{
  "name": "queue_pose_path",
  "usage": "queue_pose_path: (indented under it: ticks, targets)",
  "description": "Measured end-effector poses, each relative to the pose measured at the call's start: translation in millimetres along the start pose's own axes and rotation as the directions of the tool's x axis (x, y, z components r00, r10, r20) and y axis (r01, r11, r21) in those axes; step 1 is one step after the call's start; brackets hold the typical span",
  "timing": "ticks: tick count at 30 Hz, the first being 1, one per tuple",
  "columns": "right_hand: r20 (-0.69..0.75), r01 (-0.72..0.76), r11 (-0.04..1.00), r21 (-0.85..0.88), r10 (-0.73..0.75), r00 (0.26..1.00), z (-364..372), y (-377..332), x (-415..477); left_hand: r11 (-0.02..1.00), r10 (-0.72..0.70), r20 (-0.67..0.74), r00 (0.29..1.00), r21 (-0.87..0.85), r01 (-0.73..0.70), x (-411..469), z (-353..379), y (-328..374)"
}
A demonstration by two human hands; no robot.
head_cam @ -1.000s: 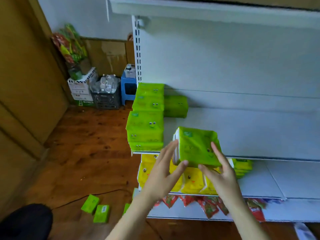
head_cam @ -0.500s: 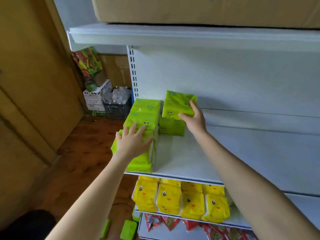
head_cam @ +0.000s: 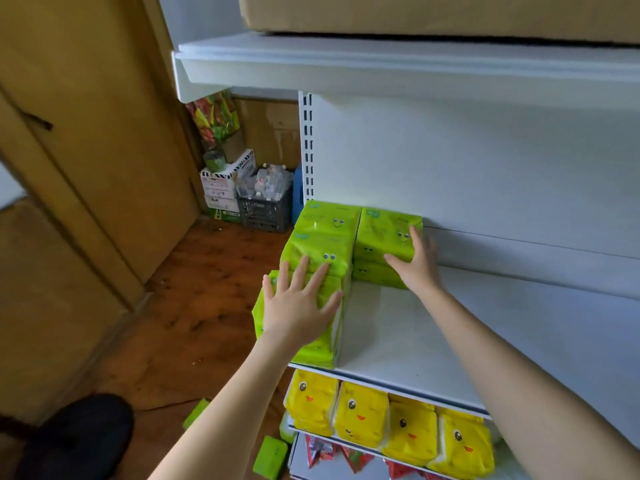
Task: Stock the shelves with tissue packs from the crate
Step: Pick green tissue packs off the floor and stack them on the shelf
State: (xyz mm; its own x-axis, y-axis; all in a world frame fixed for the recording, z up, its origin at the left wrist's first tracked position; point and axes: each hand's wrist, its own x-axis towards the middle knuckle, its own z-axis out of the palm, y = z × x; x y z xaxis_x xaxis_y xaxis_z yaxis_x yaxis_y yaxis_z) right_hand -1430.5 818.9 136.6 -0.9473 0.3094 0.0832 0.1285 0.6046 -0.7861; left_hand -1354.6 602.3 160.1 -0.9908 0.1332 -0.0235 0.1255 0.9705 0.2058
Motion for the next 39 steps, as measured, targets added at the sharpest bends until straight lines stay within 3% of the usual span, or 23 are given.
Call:
queue_pose_path:
  ticks: [3, 6, 8, 12, 18, 21, 24, 30, 34, 39]
  targets:
    - [-0.108, 0.103, 0.991, -0.082, -0.111, 0.988, -7.9, -15.1, -15.6, 0.999, 0.013, -0.001, 1.000, -0.046, -0.013, 0.5, 0.2, -1.4]
    - [-0.135, 0.305, 0.946, -0.110, -0.319, 0.938, -11.2, -38.1, -44.5, 0.959, 0.076, -0.002, 0.997, -0.274, -0.074, 0.7, -10.0, -6.8]
    - [-0.116, 0.381, 0.920, -0.092, -0.390, 0.913, -9.7, -57.9, -65.4, 0.875, 0.142, -0.099, 0.985, -0.453, -0.172, -6.8, -21.5, -18.4]
    - [-0.065, 0.551, 0.832, -0.059, -0.554, 0.830, 10.2, -104.6, -116.2, 0.809, 0.156, -0.329, 0.931, -0.498, -0.311, -45.2, -32.9, -74.0]
    - [0.095, 0.637, 0.764, 0.097, -0.645, 0.759, 115.2, -154.2, -215.2, 0.884, -0.056, -0.204, 0.977, -0.466, -0.046, -107.8, -1.7, -211.4]
    - [0.271, 0.557, 0.816, 0.155, -0.578, 0.770, 186.1, -155.4, -248.8, 0.890, -0.148, -0.111, 0.983, -0.449, 0.083, -128.7, 20.9, -267.9]
    - [0.465, 0.383, 0.915, 0.127, -0.396, 0.792, 247.6, -143.0, -269.7, 0.876, -0.216, 0.006, 0.976, -0.441, 0.196, -146.0, 46.0, -313.3]
    - [0.642, 0.075, 0.992, -0.099, 0.006, 0.766, 342.2, -69.9, -291.7, 0.780, -0.314, 0.275, 0.909, -0.471, 0.412, -170.0, 127.5, -374.5]
    - [0.736, -0.044, 0.958, -0.283, 0.247, 0.630, 386.0, -6.5, -301.2, 0.661, -0.394, 0.474, 0.787, -0.449, 0.601, -181.1, 197.9, -389.1]
    - [0.803, 0.008, 0.925, -0.380, 0.326, 0.499, 461.7, 62.5, -283.8, 0.556, -0.445, 0.603, 0.662, -0.394, 0.732, -157.7, 293.2, -408.7]
